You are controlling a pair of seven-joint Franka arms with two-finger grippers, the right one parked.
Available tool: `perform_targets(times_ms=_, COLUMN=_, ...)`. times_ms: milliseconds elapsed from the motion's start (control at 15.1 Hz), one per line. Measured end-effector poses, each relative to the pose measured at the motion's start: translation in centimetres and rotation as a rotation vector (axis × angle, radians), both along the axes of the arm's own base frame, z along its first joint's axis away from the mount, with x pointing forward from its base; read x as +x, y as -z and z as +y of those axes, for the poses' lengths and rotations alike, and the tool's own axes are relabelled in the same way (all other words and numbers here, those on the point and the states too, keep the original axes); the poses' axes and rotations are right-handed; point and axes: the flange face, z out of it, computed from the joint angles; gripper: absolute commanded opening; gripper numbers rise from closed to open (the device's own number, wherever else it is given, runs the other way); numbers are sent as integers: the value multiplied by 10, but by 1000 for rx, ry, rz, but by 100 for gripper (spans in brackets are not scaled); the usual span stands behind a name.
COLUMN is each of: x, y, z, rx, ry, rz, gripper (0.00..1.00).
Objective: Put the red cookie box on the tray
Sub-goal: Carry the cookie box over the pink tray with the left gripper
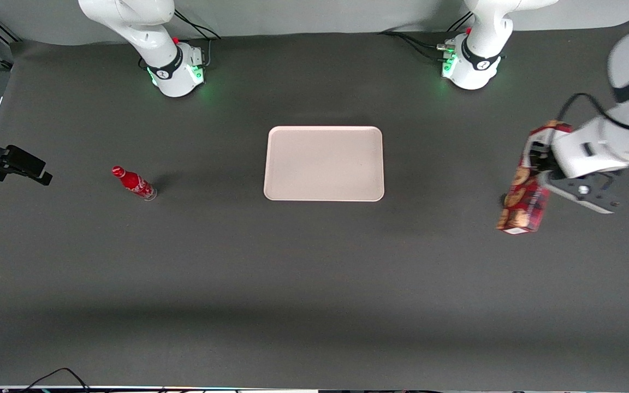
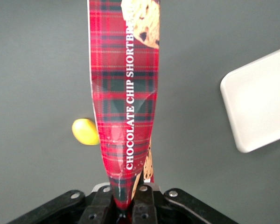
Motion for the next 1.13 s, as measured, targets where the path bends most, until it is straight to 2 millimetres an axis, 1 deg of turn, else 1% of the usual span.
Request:
perform_targets(times_ms=133, x=-13, y=-1, z=-60, rx=26, ry=-91, rz=3, gripper=0)
perform_targets(times_ms=199, x=-21, y=-1, z=-85, rx=36, ry=-131, rz=4, gripper=0)
perform_targets(times_ms=266, x=-28, y=-1, z=-107, rx=45, ry=-168, rz=6, gripper=0)
perform_targets(times_ms=398, x=-43, y=-1, z=-144, rx=63, ry=-238, rz=7, gripper=0)
perform_targets(times_ms=531, x=-57, y=7, z=-178, rx=71, ry=-314, rz=8, gripper=0)
perform_targets(times_ms=598, x=-65, y=16, z=-197, rx=63, ry=-356, rz=8, gripper=0)
perform_targets(times_ms=730, x=-84, y=42, z=-238, rx=45, ry=-406, rz=-3, gripper=0)
perform_targets(times_ms=797, x=-95, y=56, z=-256, rx=38, ry=-419, rz=-9, gripper=0)
perform_targets(times_ms=863, x=-105, y=69, z=-269, rx=33, ry=-420, rz=-13, gripper=0)
perform_targets(times_ms=996, x=-122, y=94, z=-285, rx=25, ry=-402, rz=-23, gripper=0)
perform_targets(times_ms=1129, x=-135, y=120, z=-294, rx=20, ry=-379, rz=-38, gripper=0)
